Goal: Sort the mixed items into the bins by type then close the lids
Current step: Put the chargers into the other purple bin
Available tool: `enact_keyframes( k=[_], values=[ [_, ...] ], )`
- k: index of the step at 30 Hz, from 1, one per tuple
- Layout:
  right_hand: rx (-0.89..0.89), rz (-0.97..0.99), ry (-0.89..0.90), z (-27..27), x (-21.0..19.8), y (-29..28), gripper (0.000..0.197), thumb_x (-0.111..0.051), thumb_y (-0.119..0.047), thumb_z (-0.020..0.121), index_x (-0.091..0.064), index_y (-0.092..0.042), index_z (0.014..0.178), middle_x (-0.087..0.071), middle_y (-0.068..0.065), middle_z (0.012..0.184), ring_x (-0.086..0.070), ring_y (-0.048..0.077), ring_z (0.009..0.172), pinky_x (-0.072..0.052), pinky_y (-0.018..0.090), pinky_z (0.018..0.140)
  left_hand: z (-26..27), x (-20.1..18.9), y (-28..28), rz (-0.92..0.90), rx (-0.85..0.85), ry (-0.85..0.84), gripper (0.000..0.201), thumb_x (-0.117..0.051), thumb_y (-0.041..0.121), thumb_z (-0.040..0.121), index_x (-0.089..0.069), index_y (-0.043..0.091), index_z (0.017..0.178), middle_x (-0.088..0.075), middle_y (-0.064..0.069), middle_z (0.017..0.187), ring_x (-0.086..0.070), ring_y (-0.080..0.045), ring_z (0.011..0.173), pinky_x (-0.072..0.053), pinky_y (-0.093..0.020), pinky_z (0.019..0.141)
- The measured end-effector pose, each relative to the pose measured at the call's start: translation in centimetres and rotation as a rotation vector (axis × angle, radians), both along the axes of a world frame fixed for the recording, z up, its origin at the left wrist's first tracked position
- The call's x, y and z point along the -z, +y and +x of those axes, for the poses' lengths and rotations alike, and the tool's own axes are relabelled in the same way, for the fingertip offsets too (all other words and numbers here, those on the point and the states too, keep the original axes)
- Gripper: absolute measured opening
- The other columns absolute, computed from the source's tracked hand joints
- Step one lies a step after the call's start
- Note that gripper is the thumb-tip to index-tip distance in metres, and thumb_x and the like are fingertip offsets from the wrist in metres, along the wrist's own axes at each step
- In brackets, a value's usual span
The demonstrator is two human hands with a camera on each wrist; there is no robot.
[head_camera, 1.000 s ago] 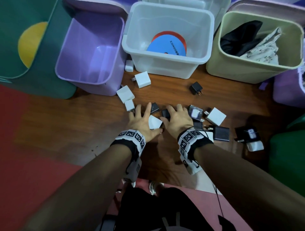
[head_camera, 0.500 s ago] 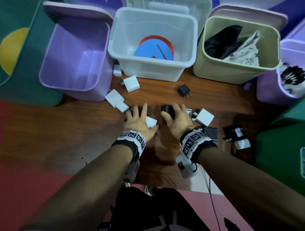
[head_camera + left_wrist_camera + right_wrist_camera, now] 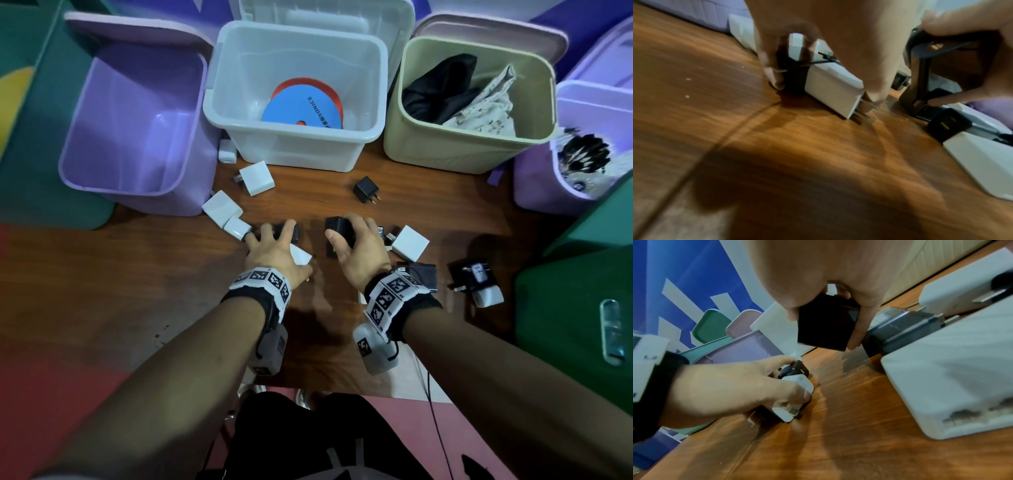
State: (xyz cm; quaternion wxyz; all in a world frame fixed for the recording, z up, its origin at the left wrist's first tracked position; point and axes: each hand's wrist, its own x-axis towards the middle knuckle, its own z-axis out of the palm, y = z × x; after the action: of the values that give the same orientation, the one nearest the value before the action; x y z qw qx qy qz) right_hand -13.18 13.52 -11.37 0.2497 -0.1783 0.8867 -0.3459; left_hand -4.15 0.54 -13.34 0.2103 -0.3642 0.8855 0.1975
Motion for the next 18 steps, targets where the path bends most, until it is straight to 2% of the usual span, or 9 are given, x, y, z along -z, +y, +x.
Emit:
enact_keyframes(
  k=[5,10,15,18],
  values=[
    [0.018,-0.023,0.008,-0.4,-0.5,0.1,0.050,-0.054,-0.043,0.092,-0.045,-0.017,0.134,-0.045,0.004,0.129,-0.052,0.022,0.114,-0.045,0.032,0.095,0.3,-0.3,-0.2,0.051,-0.036,0.031,0.087,-0.066,0.059,0.070,-0.017,0.042,0.140,-0.024,-0.001,0.144,-0.022,-0.034,0.133,-0.042,-0.044,0.099],
    [0.051,-0.021,-0.008,-1.0,-1.2,0.3,0.052,-0.053,-0.044,0.092,-0.043,-0.017,0.137,-0.044,0.004,0.133,-0.050,0.023,0.118,-0.045,0.039,0.100,0.6,-1.4,-0.3,0.109,-0.102,0.126,0.079,-0.064,0.059,0.070,-0.021,0.045,0.135,-0.029,0.000,0.141,-0.027,-0.034,0.132,-0.040,-0.044,0.102],
    [0.052,-0.047,0.011,-1.5,-2.8,0.4,0.052,-0.053,-0.043,0.093,-0.044,-0.017,0.137,-0.045,0.005,0.133,-0.049,0.023,0.120,-0.043,0.036,0.102,0.6,-3.3,-0.6,0.158,-0.166,0.254,0.078,-0.067,0.057,0.069,-0.025,0.045,0.134,-0.034,0.001,0.136,-0.037,-0.030,0.125,-0.040,-0.040,0.100],
    [0.060,-0.071,0.023,-1.7,-4.1,0.3,0.052,-0.053,-0.044,0.093,-0.044,-0.017,0.137,-0.045,0.003,0.135,-0.049,0.022,0.120,-0.042,0.035,0.101,0.4,-4.8,-1.1,0.172,-0.192,0.337,0.079,-0.070,0.053,0.070,-0.027,0.043,0.136,-0.034,0.001,0.137,-0.037,-0.029,0.127,-0.037,-0.039,0.102]
  ],
)
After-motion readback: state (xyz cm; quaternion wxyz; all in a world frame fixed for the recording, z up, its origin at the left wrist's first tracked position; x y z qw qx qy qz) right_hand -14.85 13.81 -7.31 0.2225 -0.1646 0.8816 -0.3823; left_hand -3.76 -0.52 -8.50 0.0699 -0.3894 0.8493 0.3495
